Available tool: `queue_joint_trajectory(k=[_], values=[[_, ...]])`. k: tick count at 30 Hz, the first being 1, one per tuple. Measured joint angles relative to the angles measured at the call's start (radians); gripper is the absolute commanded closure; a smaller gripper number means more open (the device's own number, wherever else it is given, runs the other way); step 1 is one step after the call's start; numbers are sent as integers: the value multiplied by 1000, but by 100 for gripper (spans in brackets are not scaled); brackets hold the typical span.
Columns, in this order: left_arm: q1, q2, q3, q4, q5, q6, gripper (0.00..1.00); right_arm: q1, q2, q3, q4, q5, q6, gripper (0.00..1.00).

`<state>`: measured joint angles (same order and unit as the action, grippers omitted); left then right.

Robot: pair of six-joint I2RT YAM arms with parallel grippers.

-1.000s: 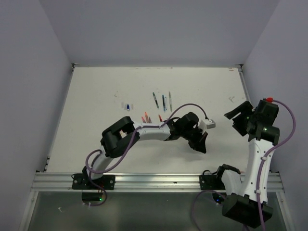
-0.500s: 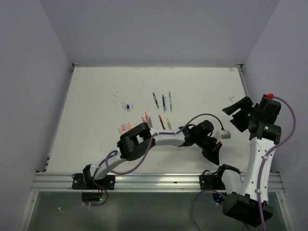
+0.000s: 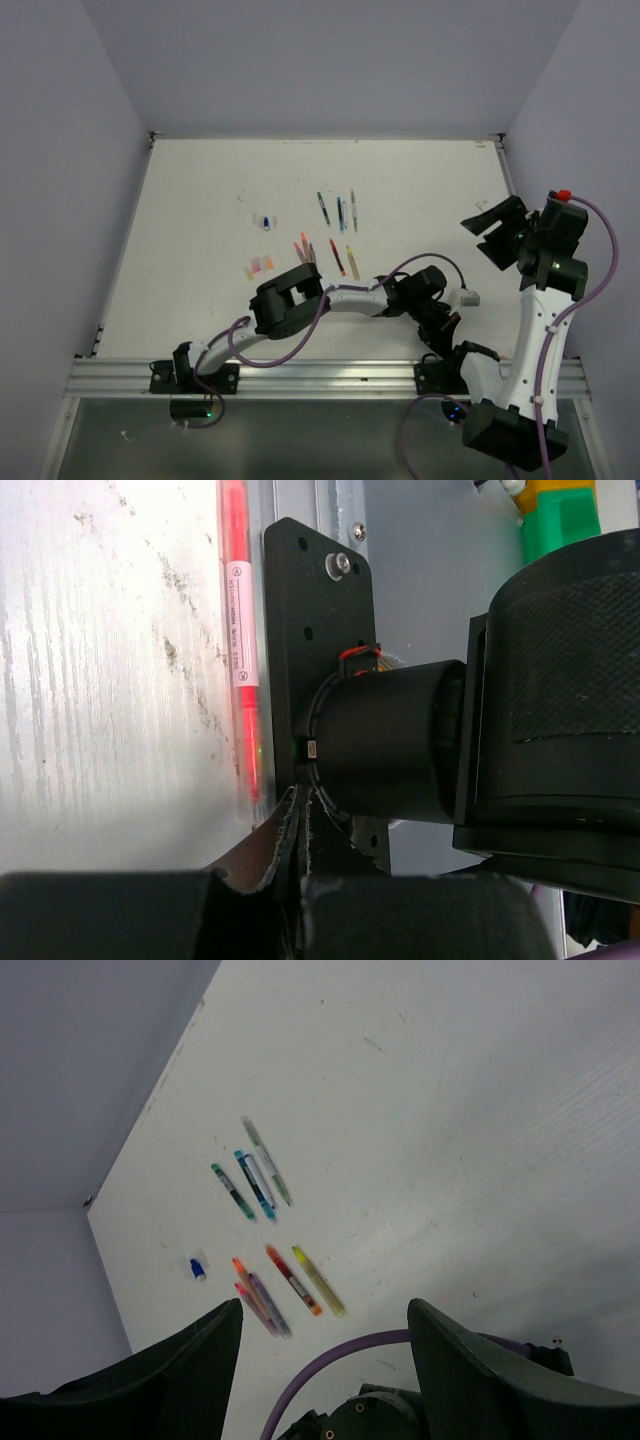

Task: Open the pen caps

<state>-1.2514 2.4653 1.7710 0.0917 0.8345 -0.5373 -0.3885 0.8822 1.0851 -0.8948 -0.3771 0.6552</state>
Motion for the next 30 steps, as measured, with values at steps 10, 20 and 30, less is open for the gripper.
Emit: queue_joint_trajectory(k=[10,20,30], values=[[-8,12,7,-16,-34,-2,100,0,-2,0,6,-9,15,28],[11,27,53,-88,-95,11,100,0,-16,-37,39,-30,29,28],[85,12,51,-122,-111,62,93,0,-12,-53,84,-47,43,27]])
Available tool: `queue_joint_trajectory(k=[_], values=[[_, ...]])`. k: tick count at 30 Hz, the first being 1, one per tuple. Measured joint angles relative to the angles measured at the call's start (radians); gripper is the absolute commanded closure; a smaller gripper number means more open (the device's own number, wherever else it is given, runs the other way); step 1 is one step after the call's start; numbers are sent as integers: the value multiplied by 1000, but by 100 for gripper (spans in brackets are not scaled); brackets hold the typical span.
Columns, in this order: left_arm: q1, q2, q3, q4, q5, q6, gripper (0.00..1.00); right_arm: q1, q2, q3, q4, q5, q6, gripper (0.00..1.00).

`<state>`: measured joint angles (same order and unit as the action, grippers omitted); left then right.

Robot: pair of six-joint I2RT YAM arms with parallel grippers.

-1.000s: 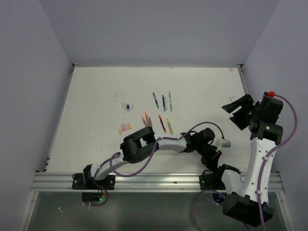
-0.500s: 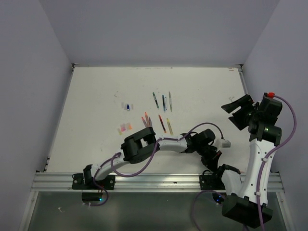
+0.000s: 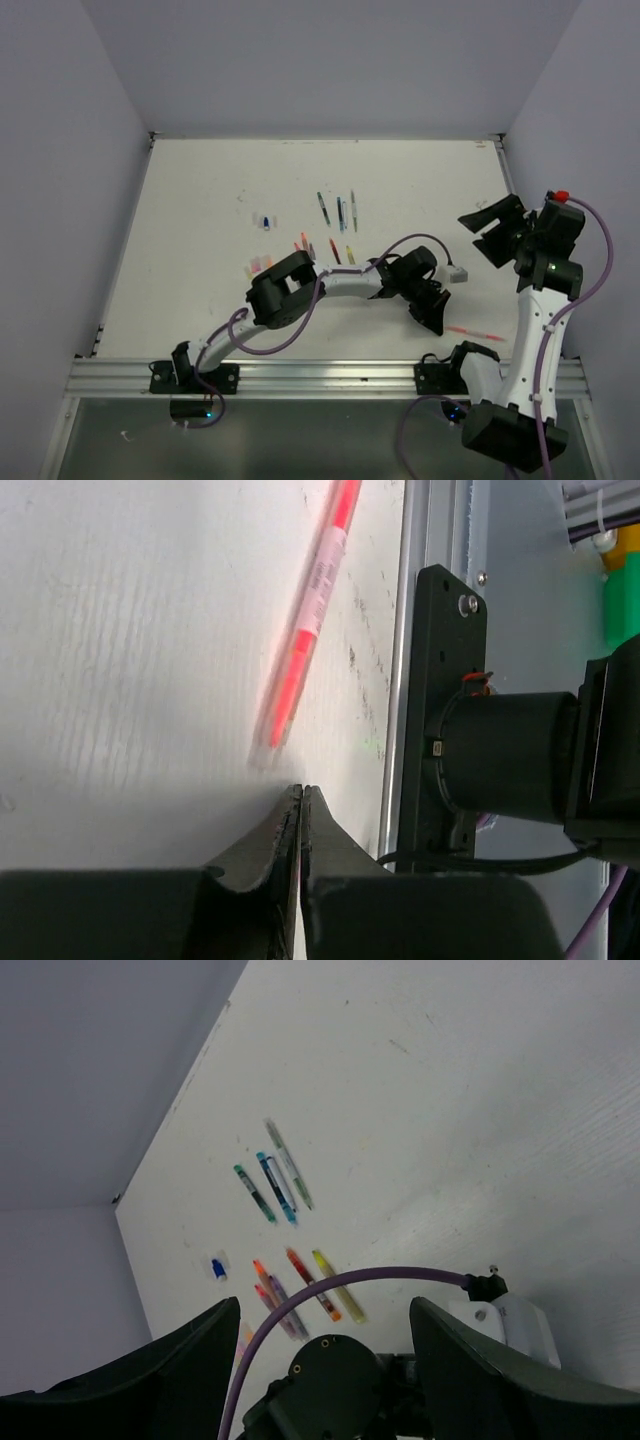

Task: Open the pen caps

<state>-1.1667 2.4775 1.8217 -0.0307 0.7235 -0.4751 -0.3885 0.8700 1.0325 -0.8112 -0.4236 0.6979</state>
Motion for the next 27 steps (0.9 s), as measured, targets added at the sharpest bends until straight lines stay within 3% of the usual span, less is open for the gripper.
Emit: queue_joint_trajectory(k=[4,12,14,16,21,27], values=[[6,-47,-56,-3,-4,42,78,0,31,-2,10,13,-12,26],[15,-234,-263,59,-17,68,70,0,251,-53,8,108,-92,24],[21,-258,-275,79,-17,76,55,0,254,-110,7,136,-88,23],[29,-283,-298,114,-16,83,47,0,241,-142,-4,171,-79,22],[47,-296,-313,131,-31,166,39,0,230,-103,-19,240,-50,22],[49,-293,-278,111,-111,320,37,0,248,80,-34,245,-31,22]])
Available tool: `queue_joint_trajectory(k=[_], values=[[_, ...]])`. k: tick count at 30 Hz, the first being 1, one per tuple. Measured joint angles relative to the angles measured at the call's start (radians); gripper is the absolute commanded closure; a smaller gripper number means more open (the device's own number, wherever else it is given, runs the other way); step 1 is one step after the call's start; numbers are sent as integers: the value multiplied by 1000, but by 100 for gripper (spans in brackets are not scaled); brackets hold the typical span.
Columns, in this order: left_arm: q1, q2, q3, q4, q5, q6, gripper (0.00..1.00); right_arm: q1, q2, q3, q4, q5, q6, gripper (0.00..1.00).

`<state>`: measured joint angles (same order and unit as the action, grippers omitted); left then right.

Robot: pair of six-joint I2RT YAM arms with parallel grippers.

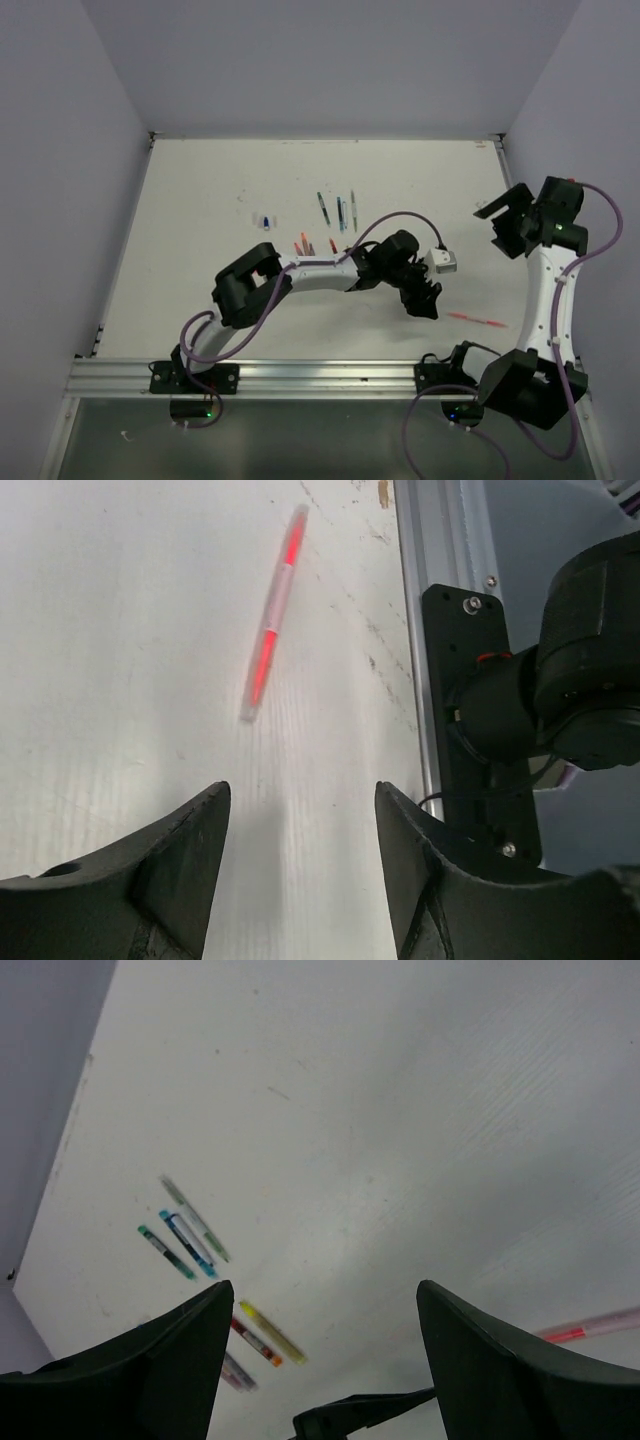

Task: Open the pen caps

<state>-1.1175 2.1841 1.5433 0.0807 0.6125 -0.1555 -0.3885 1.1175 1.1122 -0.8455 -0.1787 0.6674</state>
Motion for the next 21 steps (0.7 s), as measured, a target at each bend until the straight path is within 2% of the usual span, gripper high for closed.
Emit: queue_joint_trajectory(k=[3,4,5,15,21], values=[[0,2,11,23,-30,60,34,0,22,89,2,-30,2,22],[0,4,11,33,-37,82,28,0,26,106,2,-40,2,22],[-2,9,11,44,-40,106,27,0,27,113,4,-49,3,22],[-32,151,132,-4,-36,366,28,0,30,93,24,-116,32,21],[-37,197,199,-47,-18,460,28,0,32,93,32,-128,38,21]])
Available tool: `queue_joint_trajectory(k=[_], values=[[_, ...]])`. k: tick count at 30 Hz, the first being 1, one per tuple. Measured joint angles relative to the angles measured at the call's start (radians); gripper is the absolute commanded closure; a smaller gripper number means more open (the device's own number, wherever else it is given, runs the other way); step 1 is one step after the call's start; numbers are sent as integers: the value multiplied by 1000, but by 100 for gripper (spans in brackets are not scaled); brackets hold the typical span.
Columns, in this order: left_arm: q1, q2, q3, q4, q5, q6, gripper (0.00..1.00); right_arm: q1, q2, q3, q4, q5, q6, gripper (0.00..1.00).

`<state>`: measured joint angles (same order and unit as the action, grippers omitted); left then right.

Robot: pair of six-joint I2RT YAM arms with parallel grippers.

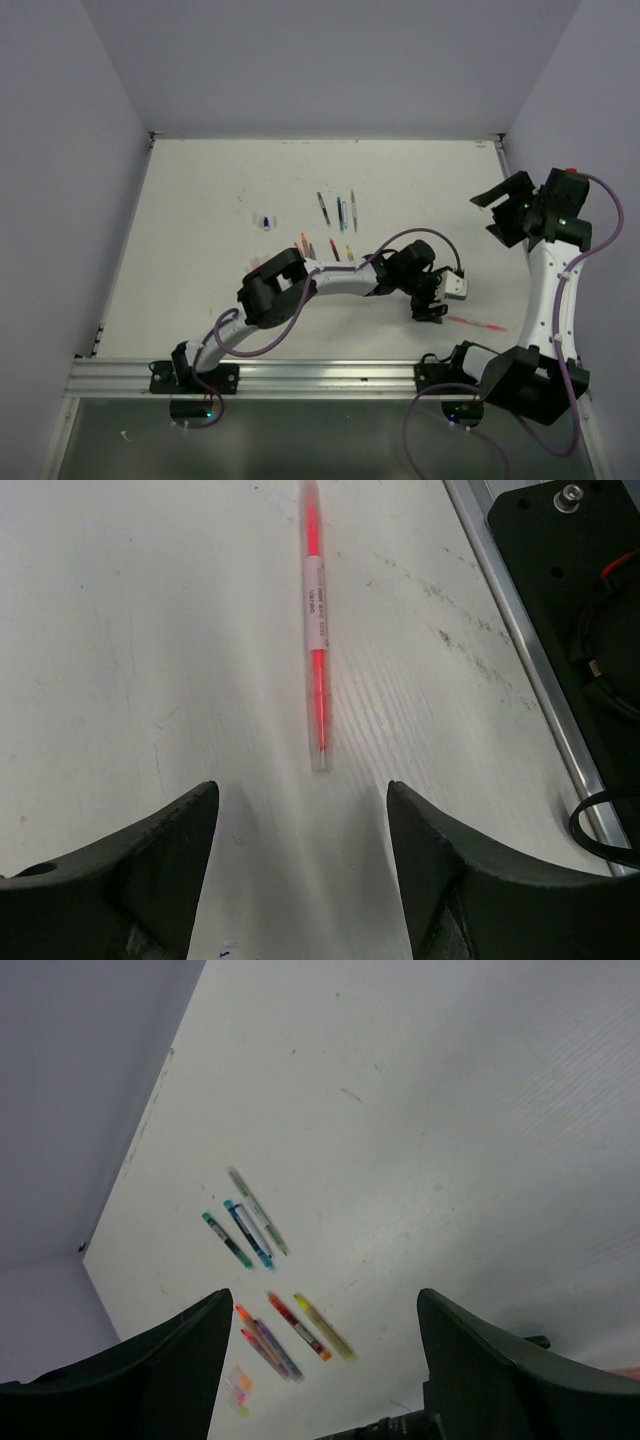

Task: Open the pen caps

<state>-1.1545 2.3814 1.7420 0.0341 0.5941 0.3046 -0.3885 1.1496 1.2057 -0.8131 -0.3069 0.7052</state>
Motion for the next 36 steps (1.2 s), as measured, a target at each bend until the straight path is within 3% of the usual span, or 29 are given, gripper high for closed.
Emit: queue_joint_trajectory(k=[16,28,33,36], values=[[-40,168,220,-13,37,3,31,0,8,0,22,-33,18,21],[-50,173,225,-3,-24,-24,65,0,-6,0,25,-53,21,21],[-52,173,224,-2,-46,-30,98,0,-26,0,29,-56,20,22],[-52,147,169,36,-61,-34,100,0,-41,-19,53,-72,17,22]])
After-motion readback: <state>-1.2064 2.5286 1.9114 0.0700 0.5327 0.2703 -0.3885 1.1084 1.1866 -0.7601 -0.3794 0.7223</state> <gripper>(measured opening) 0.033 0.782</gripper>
